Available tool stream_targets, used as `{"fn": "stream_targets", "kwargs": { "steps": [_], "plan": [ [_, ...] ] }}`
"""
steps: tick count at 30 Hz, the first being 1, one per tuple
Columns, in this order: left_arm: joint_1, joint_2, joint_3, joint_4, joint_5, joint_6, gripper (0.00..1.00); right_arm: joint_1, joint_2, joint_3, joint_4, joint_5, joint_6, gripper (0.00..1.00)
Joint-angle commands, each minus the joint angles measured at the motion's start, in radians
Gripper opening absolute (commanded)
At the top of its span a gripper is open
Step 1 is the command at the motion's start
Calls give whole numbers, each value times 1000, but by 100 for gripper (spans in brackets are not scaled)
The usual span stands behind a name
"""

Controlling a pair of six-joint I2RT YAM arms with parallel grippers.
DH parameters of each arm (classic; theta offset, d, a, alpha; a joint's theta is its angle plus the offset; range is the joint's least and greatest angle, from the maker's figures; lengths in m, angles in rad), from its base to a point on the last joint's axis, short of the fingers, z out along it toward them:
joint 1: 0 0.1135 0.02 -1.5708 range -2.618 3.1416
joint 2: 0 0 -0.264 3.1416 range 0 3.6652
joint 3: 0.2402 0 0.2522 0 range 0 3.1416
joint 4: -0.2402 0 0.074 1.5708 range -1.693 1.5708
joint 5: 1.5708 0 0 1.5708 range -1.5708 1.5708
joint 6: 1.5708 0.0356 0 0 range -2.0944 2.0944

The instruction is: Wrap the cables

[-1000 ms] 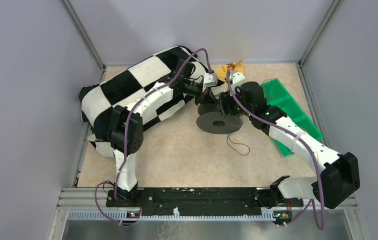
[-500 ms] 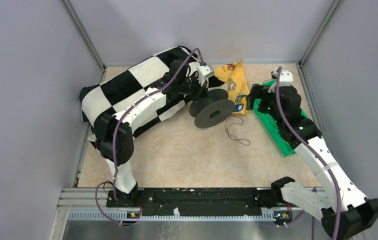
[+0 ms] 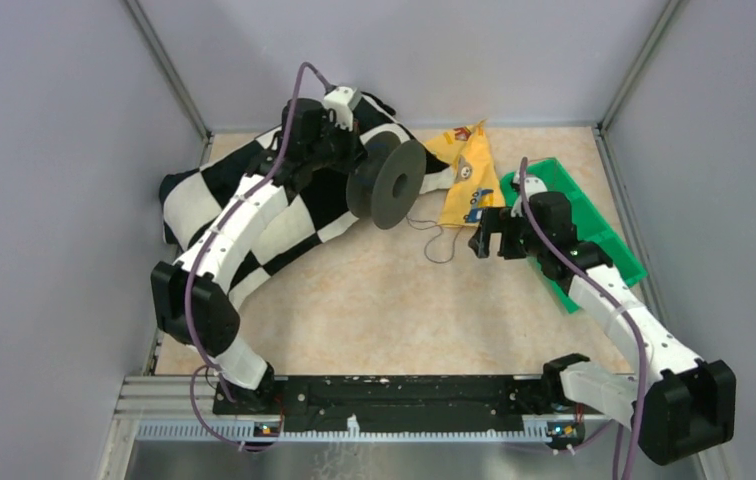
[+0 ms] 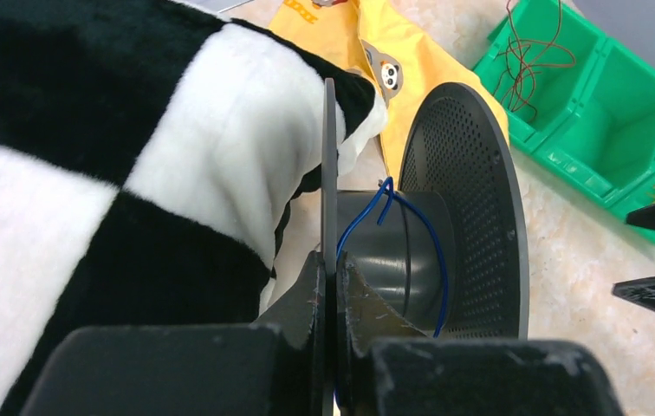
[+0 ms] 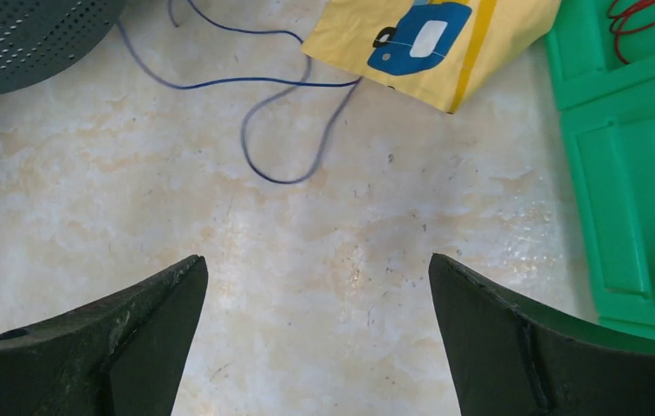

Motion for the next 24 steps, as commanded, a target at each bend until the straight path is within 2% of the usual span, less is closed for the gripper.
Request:
{"fn": "stream_targets", "kwargs": {
  "steps": [1, 3, 6, 9, 16, 21, 24],
  "plan": [
    [15, -87, -17, 72, 47, -97, 0, 2, 50, 31, 140, -50, 58, 98],
    [16, -107, -19, 70, 63, -93, 0, 29, 81, 56, 141, -45, -2, 96],
    [17, -121, 9, 35, 58, -99, 0, 133, 147, 88, 159, 22, -144, 95],
    [19, -125, 49, -14, 40, -118, 0, 213, 194, 36, 286, 57, -305, 92],
    [34, -147, 155, -104, 6, -125, 0, 247, 177, -196, 799, -78, -391, 88],
    [41, -157, 194, -118, 15, -154, 0, 269, 267, -187, 886, -158, -382, 88],
    [43, -160, 191, -113, 21, -165, 0, 291, 330, -181, 957, -151, -360, 88]
  ]
}}
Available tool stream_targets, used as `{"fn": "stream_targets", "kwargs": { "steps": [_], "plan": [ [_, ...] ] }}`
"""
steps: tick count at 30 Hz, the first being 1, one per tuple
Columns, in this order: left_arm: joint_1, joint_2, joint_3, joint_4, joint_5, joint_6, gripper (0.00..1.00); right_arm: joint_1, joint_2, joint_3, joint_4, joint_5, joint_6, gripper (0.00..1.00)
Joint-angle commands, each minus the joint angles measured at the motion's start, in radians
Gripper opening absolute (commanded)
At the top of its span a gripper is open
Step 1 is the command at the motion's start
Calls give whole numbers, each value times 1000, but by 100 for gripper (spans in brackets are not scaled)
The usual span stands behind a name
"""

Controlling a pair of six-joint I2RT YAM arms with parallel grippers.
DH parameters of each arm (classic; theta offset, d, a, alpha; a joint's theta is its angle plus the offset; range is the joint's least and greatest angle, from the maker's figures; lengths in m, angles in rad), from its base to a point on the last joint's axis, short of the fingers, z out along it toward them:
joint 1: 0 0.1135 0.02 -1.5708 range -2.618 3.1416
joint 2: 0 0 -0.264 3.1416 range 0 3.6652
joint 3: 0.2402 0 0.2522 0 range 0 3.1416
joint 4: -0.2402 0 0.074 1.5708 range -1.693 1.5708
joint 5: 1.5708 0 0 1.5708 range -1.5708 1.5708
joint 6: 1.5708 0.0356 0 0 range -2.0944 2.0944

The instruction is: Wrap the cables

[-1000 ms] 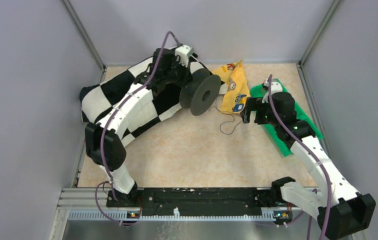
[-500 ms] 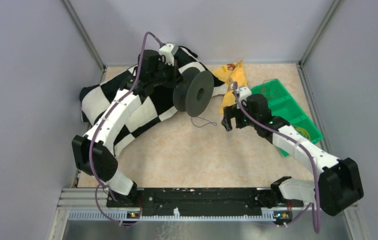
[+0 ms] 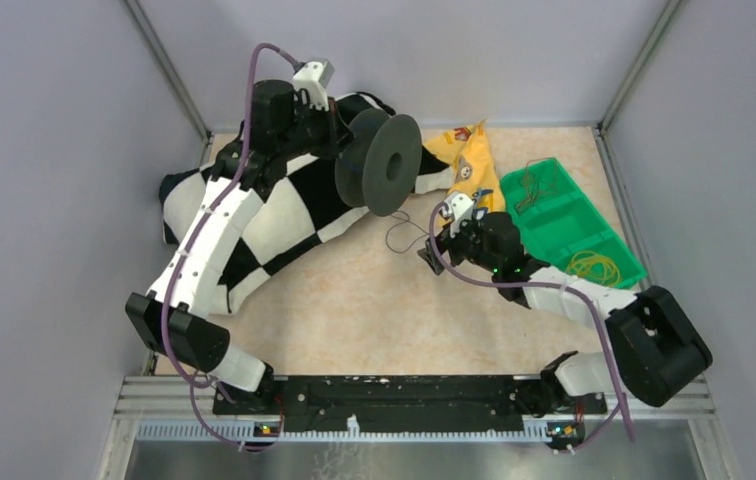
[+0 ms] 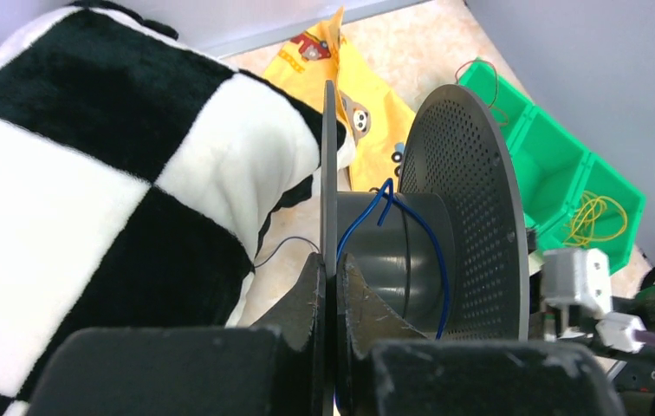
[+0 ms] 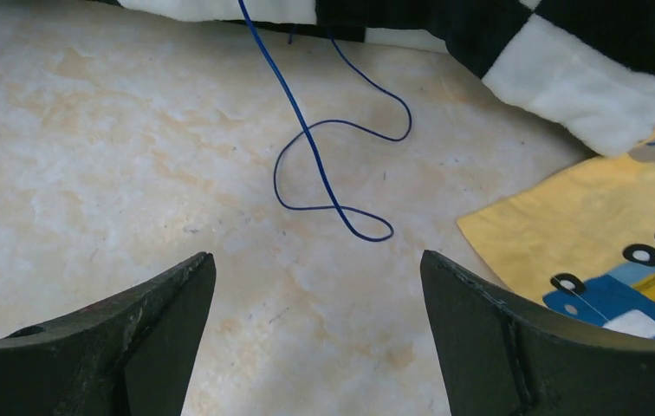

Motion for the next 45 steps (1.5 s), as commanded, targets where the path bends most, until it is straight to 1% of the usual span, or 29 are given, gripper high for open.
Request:
{"fn": "stream_targets", "kwargs": {
  "steps": [1, 4, 5, 7, 9, 10, 12, 13, 14, 15, 18, 20, 21, 23, 24, 26, 29, 33, 35, 38, 42, 44, 45],
  "plan": [
    [8, -60, 51, 55, 23, -49, 0, 35, 91, 32, 235, -39, -1, 88],
    [16, -65, 46, 63, 50, -59, 0, 44, 159, 45, 315, 28, 28, 87],
    [19, -68, 42, 71, 66, -59, 0, 46, 182, 47, 364, 51, 42, 88],
    [26, -75, 36, 80, 81, -59, 0, 46, 231, 58, 428, 71, 62, 88],
    [38, -74, 36, 80, 88, -62, 0, 48, 293, 83, 465, 84, 86, 83],
    [46, -73, 36, 79, 95, -70, 0, 49, 316, 93, 485, 89, 90, 76],
    [62, -71, 34, 82, 106, -92, 0, 48, 345, 108, 514, 76, 147, 49],
    [69, -74, 30, 87, 108, -106, 0, 48, 350, 108, 519, 60, 163, 32],
    [76, -77, 25, 99, 112, -117, 0, 48, 348, 108, 515, 49, 175, 13],
    [85, -80, 16, 112, 128, -125, 0, 48, 343, 107, 496, 58, 185, 0],
    [111, -89, 2, 142, 201, -123, 0, 46, 300, 69, 462, 210, 218, 0],
    [120, -89, -3, 142, 254, -88, 0, 38, 257, 38, 471, 318, 223, 0],
    [122, -91, -6, 133, 273, -58, 0, 29, 230, 42, 444, 364, 224, 0],
    [124, -102, -21, 105, 319, 36, 0, 16, 162, 112, 294, 490, 228, 0],
    [124, -115, -39, 89, 333, 89, 0, 8, 128, 183, 169, 548, 225, 0],
    [124, -152, -96, 77, 341, 182, 0, -21, 55, 287, 49, 591, 204, 0],
    [124, -222, -194, 107, 361, 272, 0, -54, -8, 425, -58, 585, 147, 0],
    [124, -250, -242, 110, 386, 328, 0, -55, -57, 572, -153, 570, 81, 0],
    [124, -246, -251, 111, 382, 341, 0, -54, -83, 630, -203, 581, 90, 0],
    [122, -244, -282, 145, 404, 341, 0, -54, -120, 709, -267, 552, 140, 0],
    [122, -229, -303, 159, 360, 344, 0, -52, -187, 748, -292, 499, 174, 0],
    [122, -221, -303, 157, 303, 342, 0, -52, -222, 765, -300, 444, 187, 0],
    [122, -217, -301, 160, 268, 333, 0, -53, -233, 790, -322, 390, 201, 0]
  ]
}}
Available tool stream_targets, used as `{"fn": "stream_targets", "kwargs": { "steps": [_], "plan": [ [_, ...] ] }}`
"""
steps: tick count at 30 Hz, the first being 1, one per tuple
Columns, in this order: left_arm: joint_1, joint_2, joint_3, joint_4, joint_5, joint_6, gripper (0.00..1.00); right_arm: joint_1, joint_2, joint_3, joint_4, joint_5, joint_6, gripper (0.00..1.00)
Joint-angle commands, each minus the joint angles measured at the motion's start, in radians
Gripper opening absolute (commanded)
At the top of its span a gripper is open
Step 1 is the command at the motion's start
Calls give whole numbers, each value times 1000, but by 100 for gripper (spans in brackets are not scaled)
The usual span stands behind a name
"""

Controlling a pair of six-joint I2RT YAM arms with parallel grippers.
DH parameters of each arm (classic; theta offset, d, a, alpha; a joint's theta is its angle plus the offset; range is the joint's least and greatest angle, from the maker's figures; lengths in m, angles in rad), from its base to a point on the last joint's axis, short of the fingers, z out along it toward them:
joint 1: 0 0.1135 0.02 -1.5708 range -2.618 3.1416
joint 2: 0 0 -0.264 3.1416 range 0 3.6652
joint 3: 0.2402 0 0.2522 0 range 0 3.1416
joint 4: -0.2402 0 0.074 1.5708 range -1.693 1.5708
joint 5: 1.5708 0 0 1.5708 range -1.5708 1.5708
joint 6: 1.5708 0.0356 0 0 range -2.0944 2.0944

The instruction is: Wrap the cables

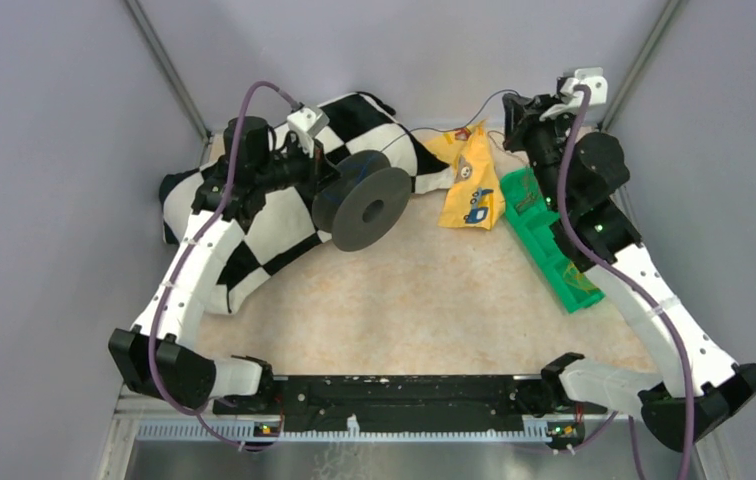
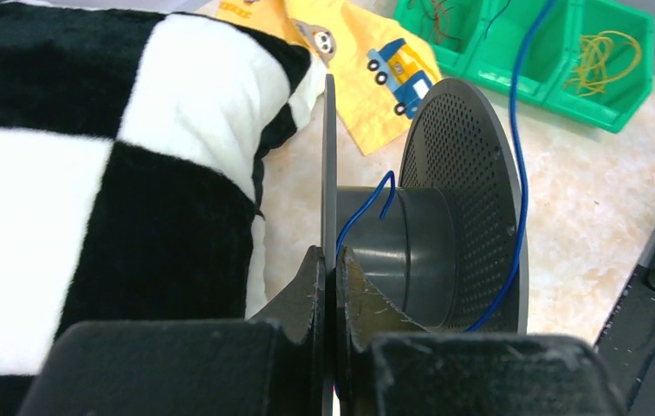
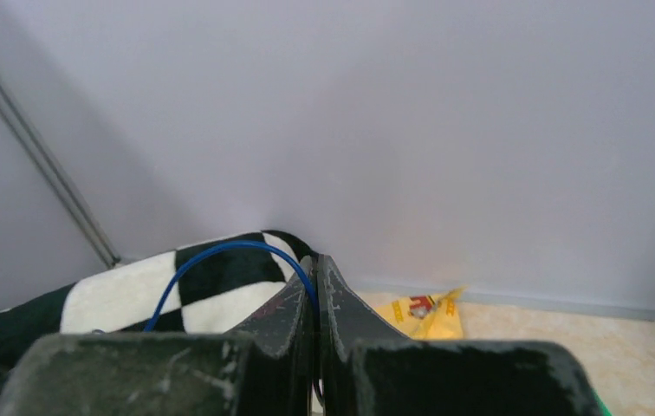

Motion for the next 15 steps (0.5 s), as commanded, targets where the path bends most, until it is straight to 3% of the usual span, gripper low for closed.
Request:
{"fn": "stream_targets", "kwargs": {
  "steps": [1, 6, 11, 15],
  "plan": [
    [0, -1, 19, 107, -108, -6, 0, 3, -59, 129, -117, -189, 60, 0],
    [0, 28, 71, 149, -250, -104, 0, 28, 34, 371, -316, -591, 185, 0],
    [-1, 13, 44, 277, -441, -259, 0, 148, 53, 345, -239, -724, 265, 0],
    [-1, 16, 36, 353, -621, -372, 0, 180, 82, 338, -342, -788, 291, 0]
  ]
}}
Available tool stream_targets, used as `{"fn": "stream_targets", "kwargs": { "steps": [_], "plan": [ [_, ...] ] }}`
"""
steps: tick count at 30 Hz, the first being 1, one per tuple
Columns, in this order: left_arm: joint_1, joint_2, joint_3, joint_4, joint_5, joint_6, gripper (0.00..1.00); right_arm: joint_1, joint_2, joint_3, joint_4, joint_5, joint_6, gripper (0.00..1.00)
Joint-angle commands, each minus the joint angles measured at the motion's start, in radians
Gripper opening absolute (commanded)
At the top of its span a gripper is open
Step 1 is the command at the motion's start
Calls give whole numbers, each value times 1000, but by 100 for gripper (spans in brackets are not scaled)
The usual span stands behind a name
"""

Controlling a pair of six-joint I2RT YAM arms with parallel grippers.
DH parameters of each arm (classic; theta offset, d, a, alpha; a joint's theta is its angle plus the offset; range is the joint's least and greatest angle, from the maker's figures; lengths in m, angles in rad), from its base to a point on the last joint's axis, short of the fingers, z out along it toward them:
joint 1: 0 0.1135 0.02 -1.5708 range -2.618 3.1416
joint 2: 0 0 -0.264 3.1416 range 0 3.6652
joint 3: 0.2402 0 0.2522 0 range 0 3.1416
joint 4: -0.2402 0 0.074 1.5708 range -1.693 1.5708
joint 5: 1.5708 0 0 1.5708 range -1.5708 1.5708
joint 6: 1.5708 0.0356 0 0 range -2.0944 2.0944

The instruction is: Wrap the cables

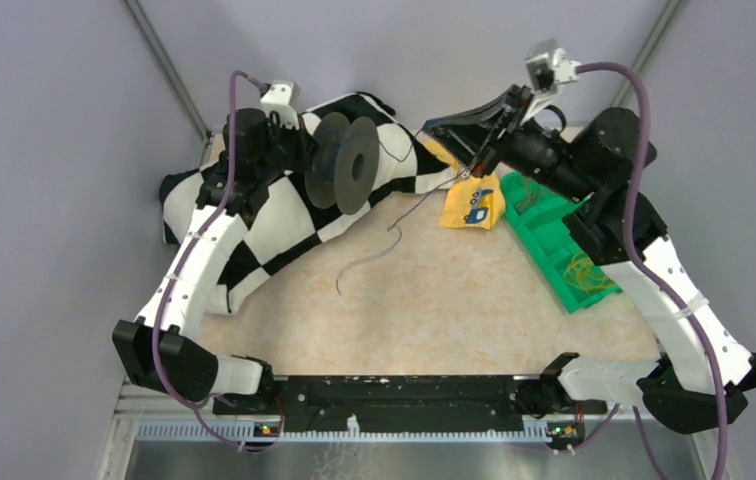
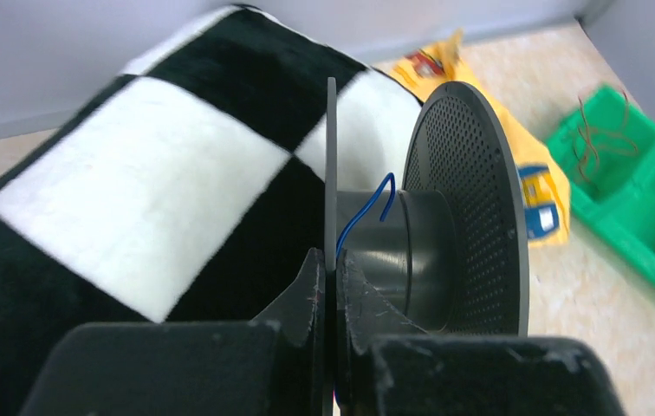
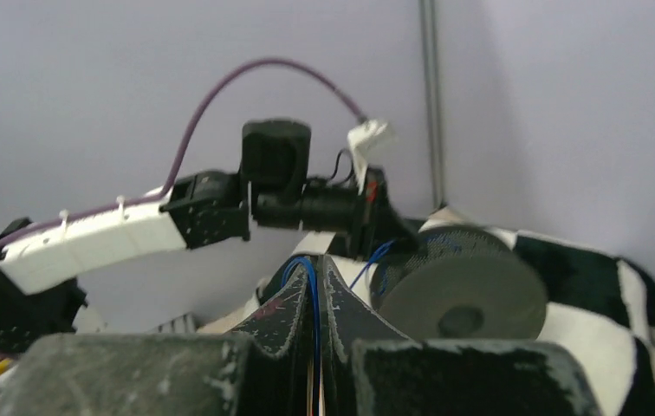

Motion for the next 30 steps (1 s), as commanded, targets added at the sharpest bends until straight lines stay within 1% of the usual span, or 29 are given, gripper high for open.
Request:
{"fn": "stream_targets", "kwargs": {
  "steps": [1, 2, 3, 5, 6, 8, 10, 14, 16, 18, 20, 23, 25, 27, 29, 30],
  "plan": [
    [2, -19, 34, 227, -218, -165, 0, 27, 41, -16, -136, -165, 56, 0],
    [2, -14, 44, 238, -219, -172, 0, 26, 40, -26, -176, -183, 35, 0],
    [2, -10, 62, 243, -219, -174, 0, 26, 33, -43, -222, -167, 10, 0],
    [3, 4, 119, 224, -196, -173, 0, 27, 3, -102, -301, -84, -53, 0],
    [5, 12, 152, 206, -185, -173, 0, 27, -23, -162, -333, -41, -76, 0],
    [19, 35, 226, 160, -106, -167, 0, 25, -64, -255, -350, 55, -89, 0],
    [38, 62, 312, 94, -38, -179, 0, 22, -75, -364, -379, 101, -95, 0],
    [72, 91, 414, 15, 60, -222, 0, -12, -25, -490, -417, 187, -69, 0],
    [95, 86, 424, 8, 117, -250, 0, -70, -2, -525, -396, 211, -31, 0],
    [117, 81, 429, 8, 188, -271, 0, -139, 11, -561, -332, 182, 37, 0],
    [132, 81, 443, -12, 262, -272, 0, -183, 28, -576, -273, 168, 64, 0],
    [145, 59, 431, -30, 364, -265, 0, -202, 79, -553, -219, 164, 56, 0],
    [160, 16, 357, 44, 407, -312, 0, -202, 122, -528, -191, 161, 38, 0],
    [175, -14, 305, 69, 409, -348, 0, -201, 165, -498, -176, 127, 21, 0],
    [178, -39, 274, 68, 337, -358, 0, -200, 188, -484, -164, 61, 24, 0],
    [178, -62, 242, 95, 297, -372, 0, -197, 184, -495, -149, 27, 36, 0]
  ]
}}
